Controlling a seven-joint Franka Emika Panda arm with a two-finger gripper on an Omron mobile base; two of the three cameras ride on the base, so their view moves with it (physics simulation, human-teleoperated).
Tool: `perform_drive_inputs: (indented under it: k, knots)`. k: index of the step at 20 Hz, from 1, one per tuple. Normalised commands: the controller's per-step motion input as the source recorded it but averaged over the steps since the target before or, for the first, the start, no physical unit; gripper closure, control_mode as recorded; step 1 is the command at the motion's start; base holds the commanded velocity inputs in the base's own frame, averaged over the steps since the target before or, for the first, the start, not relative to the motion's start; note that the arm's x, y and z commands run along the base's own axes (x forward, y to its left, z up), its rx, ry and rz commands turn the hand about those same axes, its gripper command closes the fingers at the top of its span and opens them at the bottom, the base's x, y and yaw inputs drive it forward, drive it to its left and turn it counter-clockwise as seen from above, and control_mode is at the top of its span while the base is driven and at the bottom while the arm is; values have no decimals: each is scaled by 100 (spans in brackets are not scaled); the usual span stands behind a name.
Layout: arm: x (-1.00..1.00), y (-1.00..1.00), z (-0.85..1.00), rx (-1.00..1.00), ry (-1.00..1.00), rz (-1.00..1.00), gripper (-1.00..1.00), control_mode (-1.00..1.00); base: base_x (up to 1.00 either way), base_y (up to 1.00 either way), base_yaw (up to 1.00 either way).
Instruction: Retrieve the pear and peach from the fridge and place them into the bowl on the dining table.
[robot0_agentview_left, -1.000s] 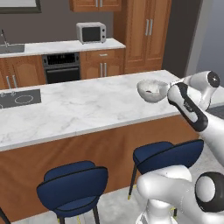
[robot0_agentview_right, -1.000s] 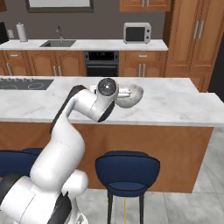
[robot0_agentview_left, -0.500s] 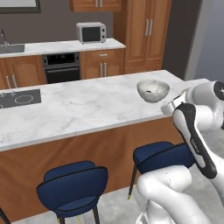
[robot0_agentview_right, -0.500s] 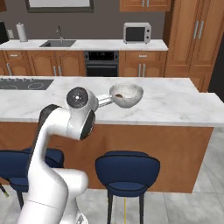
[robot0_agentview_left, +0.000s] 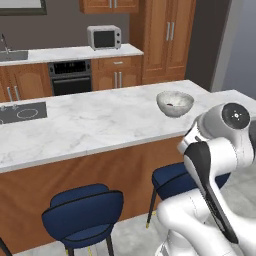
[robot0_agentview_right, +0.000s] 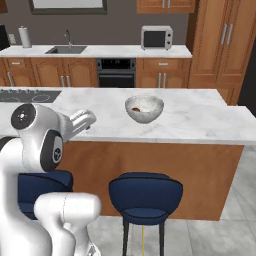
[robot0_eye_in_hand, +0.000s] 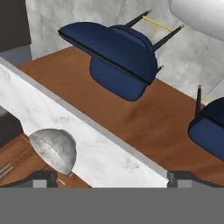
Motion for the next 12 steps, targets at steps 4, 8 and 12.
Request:
perform_drive_inputs:
  k: [4,8,12]
  knots:
    - [-1,0,0,-6,13,3,-100,-100,0,0,0]
    - [0,-3,0,-2,13,1,-100,-100,0,0,0]
    - [-1,-4,0,0,3,0,-100,100,-20,-34,1]
